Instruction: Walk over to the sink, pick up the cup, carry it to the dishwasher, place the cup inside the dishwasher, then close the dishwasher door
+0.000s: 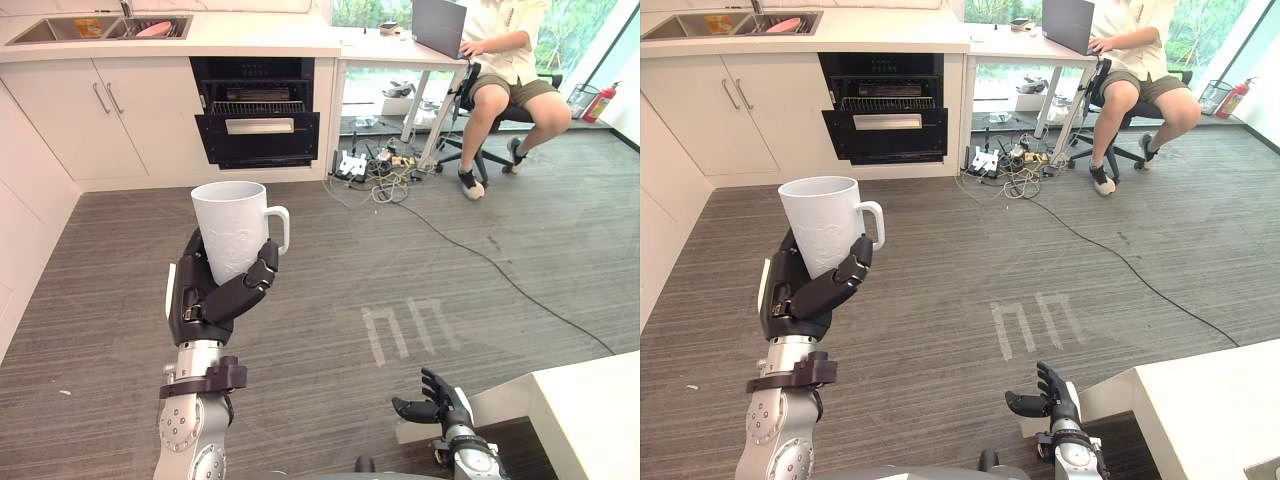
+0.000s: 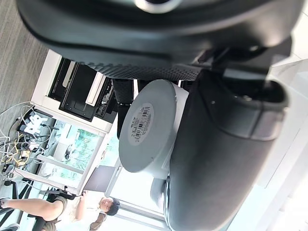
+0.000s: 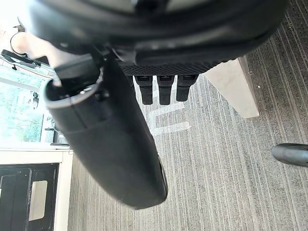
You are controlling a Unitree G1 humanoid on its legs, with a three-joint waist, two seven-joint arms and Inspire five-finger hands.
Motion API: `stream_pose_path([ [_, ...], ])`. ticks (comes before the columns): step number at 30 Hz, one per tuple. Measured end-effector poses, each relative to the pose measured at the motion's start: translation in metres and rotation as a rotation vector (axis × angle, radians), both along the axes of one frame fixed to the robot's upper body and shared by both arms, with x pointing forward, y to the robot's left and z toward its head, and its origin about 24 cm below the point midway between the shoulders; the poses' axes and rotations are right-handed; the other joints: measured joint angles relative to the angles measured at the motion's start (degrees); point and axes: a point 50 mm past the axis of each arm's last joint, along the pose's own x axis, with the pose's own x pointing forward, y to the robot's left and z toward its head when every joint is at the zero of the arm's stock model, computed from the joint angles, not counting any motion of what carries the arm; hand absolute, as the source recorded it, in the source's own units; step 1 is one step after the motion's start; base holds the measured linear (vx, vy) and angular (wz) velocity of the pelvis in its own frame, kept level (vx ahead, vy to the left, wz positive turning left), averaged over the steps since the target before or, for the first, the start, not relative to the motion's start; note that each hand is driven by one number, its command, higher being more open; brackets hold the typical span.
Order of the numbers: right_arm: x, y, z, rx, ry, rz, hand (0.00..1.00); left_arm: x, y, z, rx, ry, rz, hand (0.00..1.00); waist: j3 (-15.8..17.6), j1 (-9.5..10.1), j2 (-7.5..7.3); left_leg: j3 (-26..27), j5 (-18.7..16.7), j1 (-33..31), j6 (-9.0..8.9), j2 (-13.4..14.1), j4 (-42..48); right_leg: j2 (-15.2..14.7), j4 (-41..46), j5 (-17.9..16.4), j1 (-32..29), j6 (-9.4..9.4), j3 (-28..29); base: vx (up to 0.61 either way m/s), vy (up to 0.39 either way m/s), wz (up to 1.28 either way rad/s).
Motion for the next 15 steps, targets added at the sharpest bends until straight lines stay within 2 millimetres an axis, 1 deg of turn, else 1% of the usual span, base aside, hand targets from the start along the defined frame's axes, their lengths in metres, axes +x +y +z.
stream_pose_path([
  [2,0.000,0.000,0.000,0.000,0.000,0.000,0.90,0.000,0.000,0.000,0.000,0.000,0.000,0.30,0.01,-0.05,0.01,0.04,0.00,0.02,0.00,0.01,0.00,0.02,-0.01,0.00,-0.02,0.00,0.01,0.00,0.000,-0.05],
  [5,0.001,0.000,0.002,-0.001,-0.015,0.001,0.90,0.000,0.000,0.000,-0.014,-0.002,0.012,0.30,0.01,-0.08,0.11,1.66,0.01,0.29,0.01,0.22,-0.23,0.30,-0.25,0.33,-0.75,0.17,1.52,-0.01,0.000,-0.21],
  [9,-0.008,-0.002,0.000,-0.012,0.006,-0.016,0.90,0.001,-0.010,-0.002,-0.033,0.007,-0.026,0.30,-0.24,-1.19,0.33,1.47,0.29,0.14,0.01,0.11,-0.94,0.00,-2.81,1.22,0.42,0.22,0.21,0.01,-0.001,0.07],
  [10,-0.011,-0.003,-0.001,-0.017,0.013,-0.023,0.90,0.001,-0.015,-0.005,-0.039,0.018,-0.048,0.30,-0.33,-1.55,0.45,0.58,0.59,0.08,-0.25,-0.10,-1.18,-0.45,-3.41,1.26,0.95,0.24,-0.78,0.05,0.003,0.38],
  [12,-0.011,-0.004,0.000,-0.025,0.011,-0.033,0.90,0.004,-0.022,-0.010,-0.047,0.047,-0.081,0.30,-0.33,-1.60,0.88,-0.63,0.84,-0.51,-0.62,-0.28,-0.83,-0.75,-4.11,1.28,1.54,0.27,-2.59,0.04,-0.014,0.51],
  [13,-0.007,-0.006,0.003,-0.032,-0.008,-0.043,0.90,0.006,-0.026,-0.013,-0.042,0.062,-0.094,0.30,0.06,-1.61,1.47,-2.07,0.91,-1.77,-0.75,-0.47,0.27,-0.95,-4.11,1.28,1.82,0.27,-4.79,-0.01,-0.031,0.83],
  [14,-0.002,-0.010,0.006,-0.044,-0.031,-0.057,0.90,0.010,-0.028,-0.017,-0.034,0.082,-0.105,0.30,0.52,-1.63,2.01,-3.38,1.35,-3.52,-1.50,-0.95,2.03,-1.42,-4.10,1.23,2.27,0.28,-7.27,-0.04,-0.027,0.96],
  [15,0.002,-0.012,0.008,-0.049,-0.044,-0.065,0.90,0.011,-0.029,-0.018,-0.035,0.090,-0.107,0.30,0.82,-1.63,2.14,-3.71,1.80,-4.28,-2.24,-1.28,2.68,-1.81,-4.08,1.14,2.58,0.28,-8.56,-0.08,-0.007,1.23],
])
